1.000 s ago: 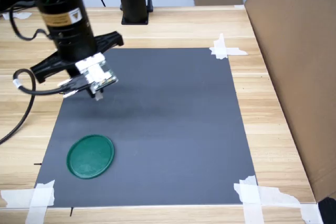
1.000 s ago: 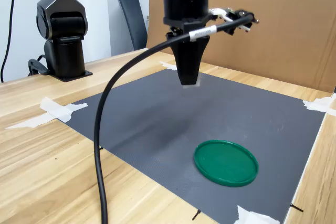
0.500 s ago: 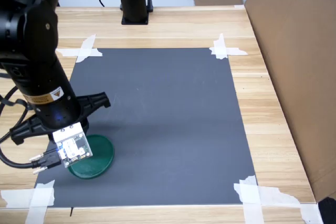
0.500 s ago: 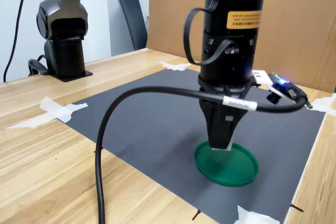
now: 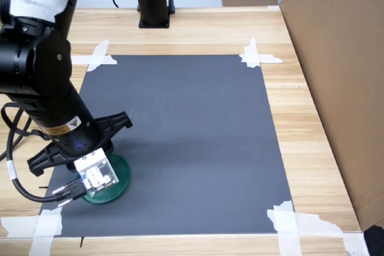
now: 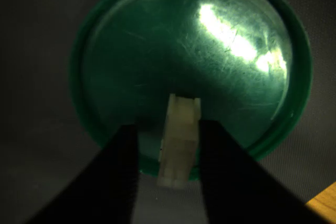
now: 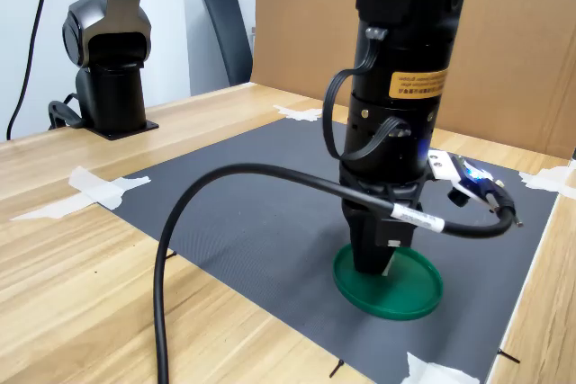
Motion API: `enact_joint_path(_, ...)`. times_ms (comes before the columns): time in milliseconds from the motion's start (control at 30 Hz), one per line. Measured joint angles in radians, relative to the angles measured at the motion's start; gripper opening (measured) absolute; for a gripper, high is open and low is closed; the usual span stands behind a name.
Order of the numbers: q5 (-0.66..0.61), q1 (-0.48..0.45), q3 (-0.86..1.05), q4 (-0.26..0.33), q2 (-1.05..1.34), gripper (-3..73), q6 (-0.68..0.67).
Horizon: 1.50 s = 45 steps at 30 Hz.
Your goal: Grasp a white terminal and put it in the green lid.
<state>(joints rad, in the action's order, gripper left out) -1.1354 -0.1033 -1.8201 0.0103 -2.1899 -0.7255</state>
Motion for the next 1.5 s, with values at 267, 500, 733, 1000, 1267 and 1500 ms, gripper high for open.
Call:
enact_joint_path(267,0.044,-0.001,0.000,0.031,0.079,69.5,0.004)
enact_joint_path(500,0.043,-0.001,0.000,0.069,0.222,69.4,0.113)
enact_joint_path(733,0.194,-0.001,0.151,0.120,0.407,62.1,0.144)
enact_joint_path(1000,0.533,-0.001,0.507,0.227,0.727,33.6,0.150)
enact_joint_path(1267,0.762,-0.001,0.790,0.351,1.068,-2.0,0.150)
enact_joint_path(1500,0.913,-0.001,1.068,0.388,1.334,-2.6,0.166)
